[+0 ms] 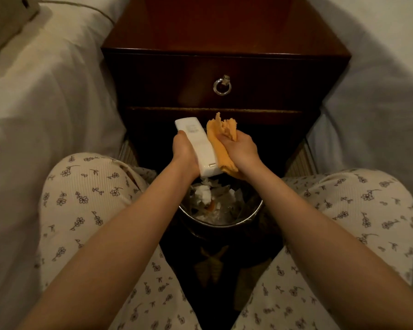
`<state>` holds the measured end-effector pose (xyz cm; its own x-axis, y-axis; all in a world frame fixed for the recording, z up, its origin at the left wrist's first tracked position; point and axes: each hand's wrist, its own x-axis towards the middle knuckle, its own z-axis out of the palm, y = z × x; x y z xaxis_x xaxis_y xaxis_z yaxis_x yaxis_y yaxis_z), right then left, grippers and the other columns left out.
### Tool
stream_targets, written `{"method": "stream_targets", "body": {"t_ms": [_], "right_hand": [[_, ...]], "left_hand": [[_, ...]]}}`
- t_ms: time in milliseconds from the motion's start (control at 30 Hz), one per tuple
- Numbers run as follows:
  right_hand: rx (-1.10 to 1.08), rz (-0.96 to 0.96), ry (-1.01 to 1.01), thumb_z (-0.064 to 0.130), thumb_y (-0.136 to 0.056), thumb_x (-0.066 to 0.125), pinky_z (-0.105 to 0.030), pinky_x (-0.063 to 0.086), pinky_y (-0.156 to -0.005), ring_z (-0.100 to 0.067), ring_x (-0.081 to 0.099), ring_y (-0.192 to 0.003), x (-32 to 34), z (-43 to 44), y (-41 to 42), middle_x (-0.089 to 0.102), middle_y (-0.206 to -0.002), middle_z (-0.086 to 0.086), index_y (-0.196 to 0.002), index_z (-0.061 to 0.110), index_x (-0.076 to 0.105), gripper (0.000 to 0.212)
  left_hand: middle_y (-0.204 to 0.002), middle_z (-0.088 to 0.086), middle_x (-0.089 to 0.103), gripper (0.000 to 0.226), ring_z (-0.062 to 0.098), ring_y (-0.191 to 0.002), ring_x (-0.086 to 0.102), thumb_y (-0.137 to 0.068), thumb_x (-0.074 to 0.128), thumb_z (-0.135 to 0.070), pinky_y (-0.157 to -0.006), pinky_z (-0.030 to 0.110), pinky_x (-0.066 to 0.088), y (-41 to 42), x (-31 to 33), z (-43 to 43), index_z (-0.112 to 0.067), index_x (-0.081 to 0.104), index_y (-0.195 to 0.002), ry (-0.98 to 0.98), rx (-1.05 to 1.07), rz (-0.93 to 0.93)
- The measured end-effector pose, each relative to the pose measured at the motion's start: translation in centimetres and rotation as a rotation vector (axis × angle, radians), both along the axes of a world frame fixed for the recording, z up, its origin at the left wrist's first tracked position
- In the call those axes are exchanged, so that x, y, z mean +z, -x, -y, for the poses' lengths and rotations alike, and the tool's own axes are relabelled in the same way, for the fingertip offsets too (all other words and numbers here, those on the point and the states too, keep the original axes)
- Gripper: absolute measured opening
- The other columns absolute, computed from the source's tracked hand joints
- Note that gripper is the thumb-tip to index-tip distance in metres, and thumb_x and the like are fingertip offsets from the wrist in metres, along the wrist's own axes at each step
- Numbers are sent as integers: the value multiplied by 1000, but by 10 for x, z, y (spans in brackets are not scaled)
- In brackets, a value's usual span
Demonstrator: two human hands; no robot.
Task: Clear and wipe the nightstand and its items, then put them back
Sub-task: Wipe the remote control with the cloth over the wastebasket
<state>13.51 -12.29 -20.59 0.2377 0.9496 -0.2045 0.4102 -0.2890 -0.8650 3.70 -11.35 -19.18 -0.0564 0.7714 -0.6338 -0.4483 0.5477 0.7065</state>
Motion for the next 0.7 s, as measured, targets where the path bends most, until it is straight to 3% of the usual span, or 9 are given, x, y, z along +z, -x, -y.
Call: {"method": "stream_targets", "body": {"t_ms": [133, 233, 333, 433, 533, 600, 700], "right_hand": [[2, -253, -21, 32, -94, 53, -40, 46, -98, -24, 58, -111, 5, 1, 4, 60, -122, -8, -129, 14, 52, 40], [44, -251, -39, 31, -94, 52, -34, 47, -93, -23, 58, -110, 4, 1, 3, 60, -119, -7, -129, 14, 53, 39], [40, -60, -82, 35, -95, 50, -32, 44, -92, -23, 57, -111, -3, 2, -2, 61, -119, -4, -128, 18, 54, 37], [48, 234, -71, 36, -96, 45, -31, 42, -84, -26, 56, -109, -9, 3, -7, 61, -118, -8, -128, 17, 51, 37], [10, 452, -23, 35, -95, 45, -35, 46, -79, -31, 58, -101, -13, 4, -9, 61, -111, -10, -119, 15, 52, 32], [-57, 418, -84, 33, -95, 46, -34, 46, -77, -27, 58, -96, -10, 3, -10, 61, -107, -8, -116, 15, 53, 28], [-37, 131, -227, 30, -95, 49, -26, 41, -75, -15, 55, -90, 0, 0, -7, 61, -101, -1, -119, 17, 56, 28]], "left_hand": [[-73, 8, 54, 40, 23, -62, 52, -102, 24, -24, -59, 30, 43, 5, 2, -1, -15, 50, -73, -3, 12, 23], [-73, 8, 54, 39, 22, -63, 53, -101, 24, -23, -59, 32, 44, 6, 6, 1, -15, 50, -74, -9, -28, 4], [-76, 7, 55, 36, 21, -65, 53, -102, 24, -25, -58, 31, 44, 4, 3, 3, -14, 52, -82, -8, -99, -59], [-80, 6, 56, 29, 21, -68, 54, -103, 26, -30, -58, 32, 46, 1, -1, 5, -14, 50, -106, -11, -142, -99], [-79, 6, 54, 27, 21, -67, 53, -103, 25, -31, -58, 34, 44, 0, 0, 7, -14, 46, -104, -1, -217, -147], [-77, 5, 53, 31, 20, -65, 52, -103, 25, -30, -58, 32, 43, 0, -1, 7, -12, 48, -92, 3, -262, -200], [-71, 5, 50, 36, 18, -60, 49, -103, 26, -24, -52, 27, 43, 0, -2, 6, -15, 44, -74, -22, -302, -257]]}}
